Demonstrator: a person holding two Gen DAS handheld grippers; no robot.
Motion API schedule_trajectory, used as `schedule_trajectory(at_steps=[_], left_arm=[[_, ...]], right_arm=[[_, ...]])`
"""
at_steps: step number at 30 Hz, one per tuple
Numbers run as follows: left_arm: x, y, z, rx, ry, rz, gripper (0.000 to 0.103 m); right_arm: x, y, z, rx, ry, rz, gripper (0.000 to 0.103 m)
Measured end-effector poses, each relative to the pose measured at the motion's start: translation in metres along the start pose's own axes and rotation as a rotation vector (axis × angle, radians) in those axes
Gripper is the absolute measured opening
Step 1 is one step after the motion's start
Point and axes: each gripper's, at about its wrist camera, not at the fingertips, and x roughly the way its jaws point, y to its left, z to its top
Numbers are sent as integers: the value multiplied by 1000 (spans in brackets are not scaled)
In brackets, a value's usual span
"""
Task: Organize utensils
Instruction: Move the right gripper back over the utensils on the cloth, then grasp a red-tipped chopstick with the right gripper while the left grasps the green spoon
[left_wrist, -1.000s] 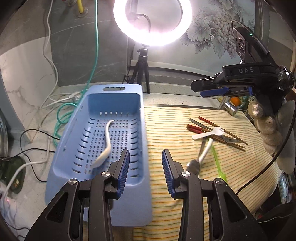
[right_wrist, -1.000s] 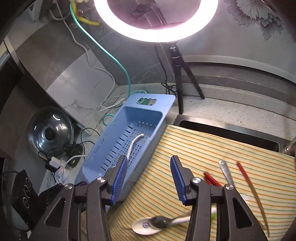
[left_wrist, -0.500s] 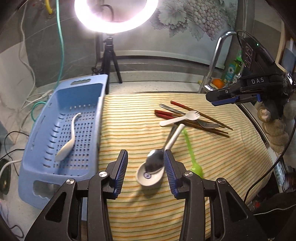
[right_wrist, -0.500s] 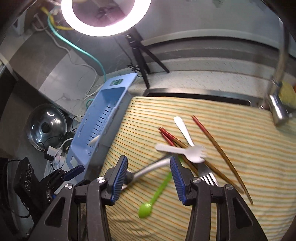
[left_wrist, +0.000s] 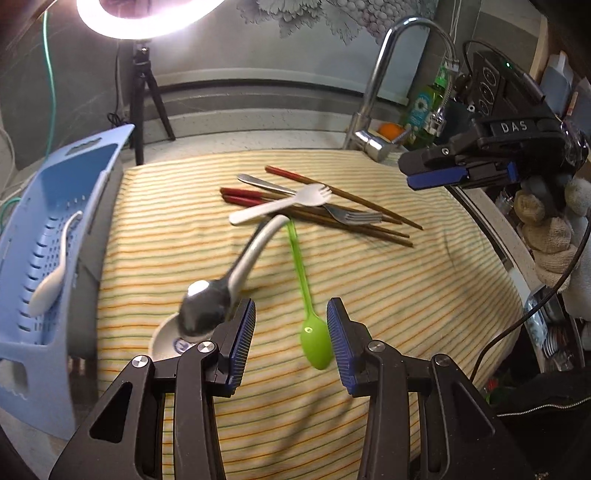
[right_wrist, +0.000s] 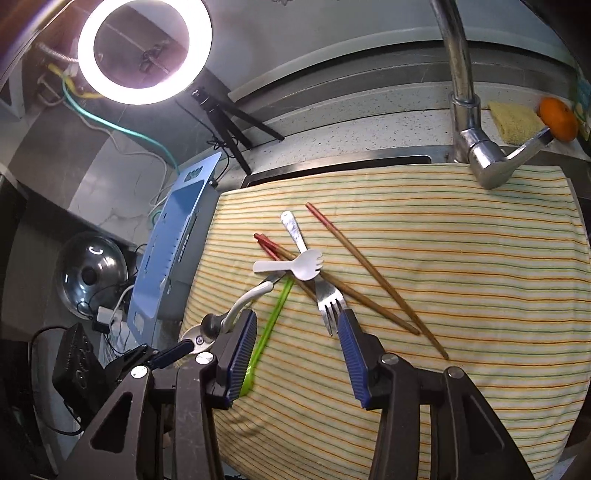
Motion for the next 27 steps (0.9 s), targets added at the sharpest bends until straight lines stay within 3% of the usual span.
schedule_trajectory(at_steps=[4,10,17,22,27], left_arm=[[4,-6,-3,6,19,-8,39],[13,-4,2,-14,64,-1,39],[39,-3,21,-49,188,-34,32],[61,0,31,-61,297,-12,28],[78,-5,39,-28,358,22,21]], right_arm=[[6,-4,-3,26,4,10,36],[11,-27,14,21,14,-71,30],[35,-28,40,-133,86,-196,24],[54,-26,47,-215,149,-213,23],[69,-23,50,-277,184,-232,23]])
